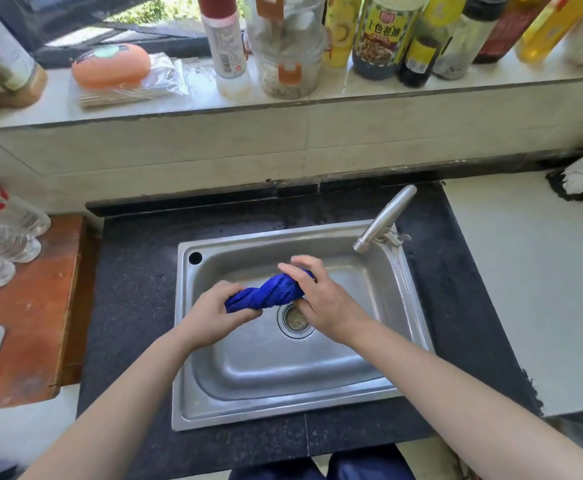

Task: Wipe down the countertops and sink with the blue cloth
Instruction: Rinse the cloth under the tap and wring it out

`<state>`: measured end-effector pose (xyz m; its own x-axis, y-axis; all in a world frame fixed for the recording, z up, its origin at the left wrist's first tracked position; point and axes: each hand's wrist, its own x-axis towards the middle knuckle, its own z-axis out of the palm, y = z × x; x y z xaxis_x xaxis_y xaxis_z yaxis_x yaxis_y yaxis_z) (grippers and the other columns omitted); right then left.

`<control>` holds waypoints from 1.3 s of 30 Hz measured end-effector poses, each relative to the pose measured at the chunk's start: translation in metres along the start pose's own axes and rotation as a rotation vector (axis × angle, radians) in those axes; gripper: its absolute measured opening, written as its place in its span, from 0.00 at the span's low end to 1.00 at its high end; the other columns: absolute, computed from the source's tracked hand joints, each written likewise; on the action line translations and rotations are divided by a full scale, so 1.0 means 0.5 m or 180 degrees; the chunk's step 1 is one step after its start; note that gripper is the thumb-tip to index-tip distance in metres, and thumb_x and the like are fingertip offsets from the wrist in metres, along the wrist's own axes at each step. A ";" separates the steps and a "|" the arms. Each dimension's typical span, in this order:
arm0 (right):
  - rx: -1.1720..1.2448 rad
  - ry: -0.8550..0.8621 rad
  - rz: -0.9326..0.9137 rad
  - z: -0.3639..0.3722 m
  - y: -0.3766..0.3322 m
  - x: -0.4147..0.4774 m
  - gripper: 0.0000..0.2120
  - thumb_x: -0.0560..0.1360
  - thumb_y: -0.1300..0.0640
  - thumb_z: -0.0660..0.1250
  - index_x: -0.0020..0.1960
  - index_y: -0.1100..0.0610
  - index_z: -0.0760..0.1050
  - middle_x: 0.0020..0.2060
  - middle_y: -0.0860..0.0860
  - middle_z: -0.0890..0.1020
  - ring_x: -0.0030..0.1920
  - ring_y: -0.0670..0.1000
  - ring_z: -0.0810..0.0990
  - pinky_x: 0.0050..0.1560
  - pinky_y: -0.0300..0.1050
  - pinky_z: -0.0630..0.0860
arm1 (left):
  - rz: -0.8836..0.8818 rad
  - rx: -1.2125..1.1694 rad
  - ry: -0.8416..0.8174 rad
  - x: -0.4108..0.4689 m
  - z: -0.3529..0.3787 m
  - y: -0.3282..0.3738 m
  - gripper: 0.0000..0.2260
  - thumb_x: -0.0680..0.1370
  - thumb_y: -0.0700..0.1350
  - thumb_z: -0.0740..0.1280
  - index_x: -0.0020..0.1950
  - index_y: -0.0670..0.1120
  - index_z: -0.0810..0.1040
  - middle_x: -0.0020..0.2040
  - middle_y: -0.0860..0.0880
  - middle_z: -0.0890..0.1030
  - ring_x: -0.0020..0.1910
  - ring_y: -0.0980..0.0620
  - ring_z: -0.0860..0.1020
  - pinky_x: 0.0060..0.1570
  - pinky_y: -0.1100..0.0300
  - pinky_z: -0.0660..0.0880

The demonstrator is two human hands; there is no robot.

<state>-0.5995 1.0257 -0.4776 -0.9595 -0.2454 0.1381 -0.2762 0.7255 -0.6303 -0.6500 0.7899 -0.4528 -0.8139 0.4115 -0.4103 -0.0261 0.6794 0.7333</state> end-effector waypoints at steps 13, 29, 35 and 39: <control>-0.1466 0.0811 -0.1276 -0.024 0.012 0.028 0.24 0.79 0.52 0.69 0.72 0.51 0.66 0.40 0.55 0.73 0.35 0.55 0.71 0.35 0.49 0.71 | -0.0478 -0.1905 -0.0442 -0.049 -0.009 0.063 0.10 0.81 0.50 0.66 0.60 0.49 0.76 0.35 0.47 0.74 0.25 0.53 0.61 0.23 0.65 0.57; 0.0071 -0.0553 0.1437 0.019 -0.090 -0.009 0.30 0.79 0.34 0.57 0.29 0.55 0.62 0.24 0.49 0.68 0.30 0.53 0.68 0.34 0.48 0.62 | 0.0605 0.1981 0.1084 -0.049 0.059 -0.025 0.16 0.78 0.53 0.67 0.41 0.47 0.63 0.24 0.56 0.61 0.17 0.45 0.65 0.21 0.66 0.49; 0.2661 -0.0068 0.2607 0.043 -0.124 -0.027 0.24 0.79 0.45 0.66 0.30 0.56 0.67 0.25 0.50 0.67 0.25 0.48 0.63 0.28 0.40 0.61 | 0.0544 0.1854 0.1353 -0.056 0.088 -0.042 0.22 0.80 0.63 0.53 0.41 0.44 0.68 0.23 0.54 0.62 0.18 0.43 0.71 0.22 0.62 0.58; 0.3447 -0.0161 0.3229 0.030 -0.136 -0.022 0.22 0.79 0.46 0.65 0.31 0.55 0.64 0.22 0.47 0.61 0.21 0.48 0.55 0.25 0.37 0.52 | 0.0624 0.1893 0.1456 -0.049 0.090 -0.035 0.23 0.80 0.63 0.51 0.39 0.45 0.68 0.22 0.53 0.62 0.17 0.43 0.70 0.22 0.64 0.57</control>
<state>-0.5692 0.9695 -0.4476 -0.7042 0.0222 -0.7096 0.6893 -0.2179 -0.6909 -0.6038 0.7952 -0.4801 -0.9336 0.3538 0.0565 0.3538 0.8853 0.3018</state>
